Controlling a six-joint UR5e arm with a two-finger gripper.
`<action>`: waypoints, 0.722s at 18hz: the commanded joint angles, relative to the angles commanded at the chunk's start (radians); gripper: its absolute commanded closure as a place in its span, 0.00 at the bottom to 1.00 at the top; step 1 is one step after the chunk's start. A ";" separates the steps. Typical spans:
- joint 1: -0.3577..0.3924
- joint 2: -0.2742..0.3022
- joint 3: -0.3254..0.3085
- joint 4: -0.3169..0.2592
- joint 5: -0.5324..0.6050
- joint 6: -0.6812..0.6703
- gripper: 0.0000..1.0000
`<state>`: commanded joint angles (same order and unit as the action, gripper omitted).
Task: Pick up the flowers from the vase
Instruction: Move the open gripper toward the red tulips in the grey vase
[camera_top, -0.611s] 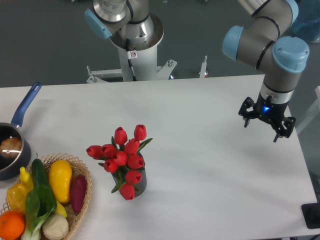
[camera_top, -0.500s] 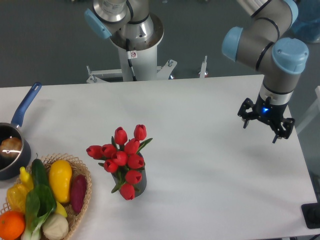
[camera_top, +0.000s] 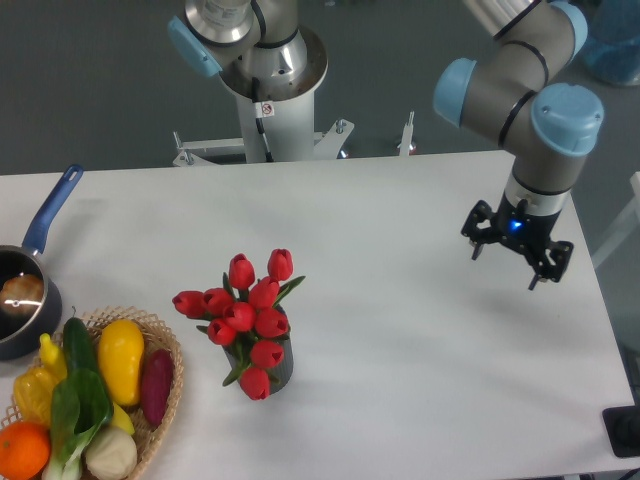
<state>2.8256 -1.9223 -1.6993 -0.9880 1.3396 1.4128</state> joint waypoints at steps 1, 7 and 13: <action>0.003 0.018 -0.025 0.021 -0.054 -0.002 0.00; 0.009 0.097 -0.132 0.034 -0.348 0.009 0.00; -0.060 0.157 -0.192 0.031 -0.509 -0.017 0.00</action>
<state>2.7659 -1.7656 -1.8914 -0.9572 0.8301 1.3960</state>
